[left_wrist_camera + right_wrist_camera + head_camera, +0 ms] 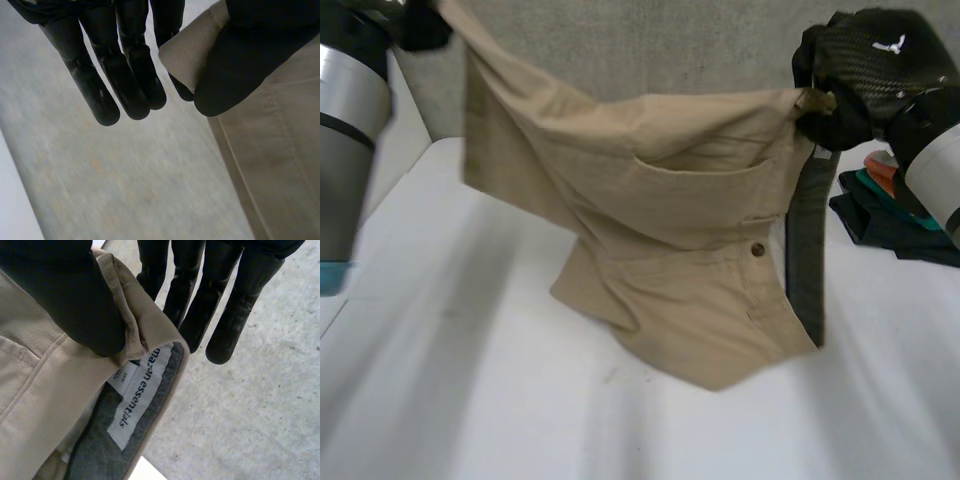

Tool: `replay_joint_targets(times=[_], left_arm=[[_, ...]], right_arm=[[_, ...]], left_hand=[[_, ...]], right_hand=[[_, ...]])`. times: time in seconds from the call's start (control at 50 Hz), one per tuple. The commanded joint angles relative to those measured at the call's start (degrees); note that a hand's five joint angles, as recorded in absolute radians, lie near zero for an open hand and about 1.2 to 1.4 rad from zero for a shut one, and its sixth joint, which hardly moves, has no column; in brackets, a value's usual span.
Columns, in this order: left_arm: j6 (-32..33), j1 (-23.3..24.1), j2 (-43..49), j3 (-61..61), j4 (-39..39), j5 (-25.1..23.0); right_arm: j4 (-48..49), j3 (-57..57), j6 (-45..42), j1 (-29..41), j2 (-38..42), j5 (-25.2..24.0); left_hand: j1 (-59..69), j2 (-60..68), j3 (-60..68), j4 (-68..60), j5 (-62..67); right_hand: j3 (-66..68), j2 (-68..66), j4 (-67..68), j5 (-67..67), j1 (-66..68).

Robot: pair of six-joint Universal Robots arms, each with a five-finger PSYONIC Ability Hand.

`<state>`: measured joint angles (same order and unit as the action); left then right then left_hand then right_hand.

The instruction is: Fold the laundry.

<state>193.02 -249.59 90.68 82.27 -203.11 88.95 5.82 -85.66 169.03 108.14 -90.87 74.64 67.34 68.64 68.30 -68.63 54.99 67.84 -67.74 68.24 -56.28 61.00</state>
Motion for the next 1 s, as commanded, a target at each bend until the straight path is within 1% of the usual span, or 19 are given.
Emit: replay_joint_targets(times=[0.02,0.18,0.34,0.38,0.44,0.58,0.6,0.64,0.66,0.68,0.78,0.8,0.82,0.84,0.88,0.9,0.92,0.94,1.0], left_arm=[[-0.10,0.07,-13.15,-1.32,6.67,0.09],[-0.10,0.07,-19.31,-9.04,12.82,0.79],[-0.10,-1.07,-15.89,-14.33,13.53,0.88],[-0.10,-2.13,-11.76,-14.42,13.53,0.70],[-0.10,-3.36,-3.26,-14.50,13.09,0.53],[0.25,-3.45,17.84,-20.38,7.65,0.79],[0.34,-3.45,19.96,-21.52,7.03,0.79],[0.52,-2.92,30.74,-28.62,5.36,0.88],[0.52,-2.92,30.79,-28.65,5.36,0.88],[0.69,-2.23,40.27,-36.66,5.01,0.88],[0.78,-1.43,54.06,-51.04,4.83,0.53],[0.78,-1.43,55.99,-53.24,4.65,0.09],[0.87,-1.43,57.84,-55.18,4.65,-0.09],[0.87,-1.43,60.73,-58.68,4.39,-0.44],[0.87,-1.43,62.51,-61.08,3.43,-0.70],[0.87,-1.43,62.95,-61.61,2.73,-0.79],[0.87,-1.43,63.13,-61.18,1.07,-0.96],[0.87,-1.34,62.96,-60.65,0.35,-0.97],[0.87,-1.17,60.34,-55.84,-1.23,-1.05]], right_arm=[[-0.81,-0.21,3.06,-0.03,-9.31,-0.55],[-5.20,3.55,3.77,-0.30,-16.17,-0.55],[-7.49,6.56,3.77,-2.31,-14.43,-0.64],[-7.49,6.55,3.77,-3.46,-11.53,-0.82],[-6.97,6.73,3.77,-5.74,-3.29,-0.91],[-1.44,11.03,3.06,-4.08,14.82,0.76],[0.31,13.13,2.89,-3.29,18.59,2.33],[3.04,17.16,2.71,-1.80,24.83,5.93],[3.75,18.32,2.63,-1.44,26.69,7.26],[5.15,20.86,2.02,-0.83,30.45,9.45],[11.65,28.43,-4.13,0.23,42.51,14.47],[12.62,29.31,-5.10,0.49,43.84,15.00],[13.85,31.58,-7.63,1.01,46.90,15.87],[14.30,32.56,-8.88,1.28,48.15,16.23],[14.65,34.06,-11.34,1.81,50.00,17.02],[15.09,34.59,-12.92,2.16,50.79,17.72],[15.18,34.59,-13.45,2.25,50.80,17.99],[15.18,34.50,-13.55,2.34,50.45,18.25],[15.09,32.93,-13.64,2.43,47.55,18.43]], left_hand=[[12.66,11.36,11.70,-11.37,15.01],[12.66,11.36,11.70,-11.37,15.01],[12.66,11.36,11.70,-11.37,15.01],[12.66,11.36,11.70,-11.37,15.01],[12.66,11.36,11.70,-11.37,15.01],[12.66,11.36,11.70,-11.37,15.01],[12.66,11.36,11.70,-11.37,15.01],[12.66,11.36,11.70,-11.37,15.01],[12.66,11.36,11.70,-11.37,15.01],[12.66,11.36,11.70,-11.37,15.01],[12.66,11.36,11.70,-11.37,15.01],[12.66,11.36,11.70,-11.37,15.01],[12.66,11.36,11.70,-11.37,15.01],[-6.14,-7.43,-7.10,7.43,-3.79],[-43.64,-44.93,-44.60,44.92,-41.29],[-57.34,-58.64,-58.30,58.63,-54.99],[-53.83,-55.13,-54.79,55.12,-51.48],[-57.34,-58.64,-58.30,58.63,-54.99],[-57.34,-58.64,-58.30,58.63,-54.99]], right_hand=[[12.16,-12.26,11.76,-13.72,19.00],[12.16,-12.26,11.76,-13.72,19.00],[12.16,-12.26,11.76,-13.72,19.00],[12.16,-12.26,11.76,-13.72,19.00],[12.16,-12.26,11.76,-13.72,19.00],[12.16,-12.26,11.76,-13.72,19.00],[12.16,-12.26,11.76,-13.72,19.00],[12.16,-12.26,11.76,-13.72,19.00],[12.16,-12.26,11.76,-13.72,19.00],[12.16,-12.26,11.76,-13.72,19.00],[12.16,-12.26,11.76,-13.72,19.00],[3.40,-3.49,2.99,-4.95,10.23],[-35.33,35.23,-35.73,33.77,-28.49],[-53.70,53.60,-54.10,52.15,-46.86],[-57.84,57.74,-58.24,56.28,-51.00],[-57.84,57.74,-58.24,56.28,-51.00],[-57.84,57.74,-58.24,56.28,-51.00],[-57.84,57.74,-58.24,56.28,-51.00],[-57.84,57.74,-58.24,56.28,-51.00]])
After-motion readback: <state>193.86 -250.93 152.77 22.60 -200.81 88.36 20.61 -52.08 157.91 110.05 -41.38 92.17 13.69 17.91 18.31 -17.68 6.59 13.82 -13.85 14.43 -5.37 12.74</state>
